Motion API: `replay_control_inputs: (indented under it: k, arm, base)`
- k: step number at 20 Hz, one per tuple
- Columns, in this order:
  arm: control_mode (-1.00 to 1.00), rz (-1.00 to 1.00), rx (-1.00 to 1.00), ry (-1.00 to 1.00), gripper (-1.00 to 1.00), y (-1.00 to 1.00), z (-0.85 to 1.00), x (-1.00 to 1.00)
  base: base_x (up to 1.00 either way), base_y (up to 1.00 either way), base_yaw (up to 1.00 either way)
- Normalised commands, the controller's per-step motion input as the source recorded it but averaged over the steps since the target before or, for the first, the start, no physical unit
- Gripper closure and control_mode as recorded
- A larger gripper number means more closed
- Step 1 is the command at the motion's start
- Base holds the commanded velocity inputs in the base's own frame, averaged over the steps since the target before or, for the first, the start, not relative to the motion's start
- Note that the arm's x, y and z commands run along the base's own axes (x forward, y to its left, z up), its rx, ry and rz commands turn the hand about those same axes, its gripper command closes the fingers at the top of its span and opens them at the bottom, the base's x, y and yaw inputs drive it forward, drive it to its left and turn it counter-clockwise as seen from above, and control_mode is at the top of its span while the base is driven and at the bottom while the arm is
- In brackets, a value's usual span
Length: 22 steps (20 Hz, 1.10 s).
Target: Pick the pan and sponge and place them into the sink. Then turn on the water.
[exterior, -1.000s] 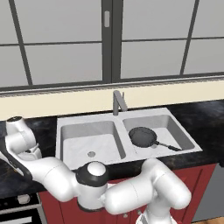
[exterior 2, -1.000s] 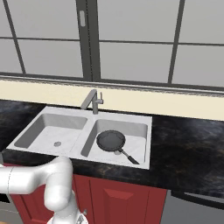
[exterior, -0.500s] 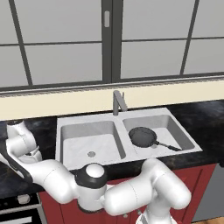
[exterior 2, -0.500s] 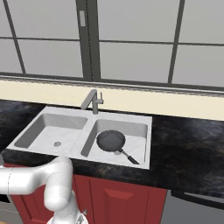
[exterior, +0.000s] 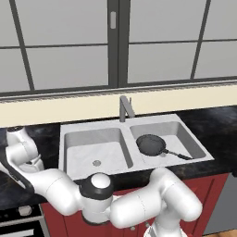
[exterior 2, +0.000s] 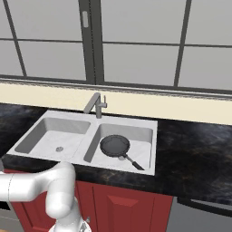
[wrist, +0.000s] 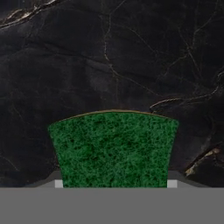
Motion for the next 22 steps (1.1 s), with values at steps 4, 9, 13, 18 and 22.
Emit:
replay_control_inputs:
  k: [4, 9, 13, 18, 22]
  arm:
    - [-1.0, -0.1, 0.06, 0.03, 1.0, -0.06, 0.32, -0.18]
    - [-1.0, -0.13, 0.07, 0.1, 1.0, -0.25, 0.3, -0.13]
    - [-1.0, -0.13, 0.05, 0.13, 1.0, -0.24, 0.25, -0.05]
    - [-1.0, -0.13, 0.03, 0.14, 1.0, -0.24, 0.22, -0.05]
    - [-1.0, -0.13, 0.05, 0.14, 1.0, -0.23, 0.21, -0.05]
  base:
    - [0.0, 0.0, 0.0]
    - [0.0, 0.0, 0.0]
    - [0.0, 0.0, 0.0]
    - [0.0, 0.0, 0.0]
    - [0.0, 0.0, 0.0]
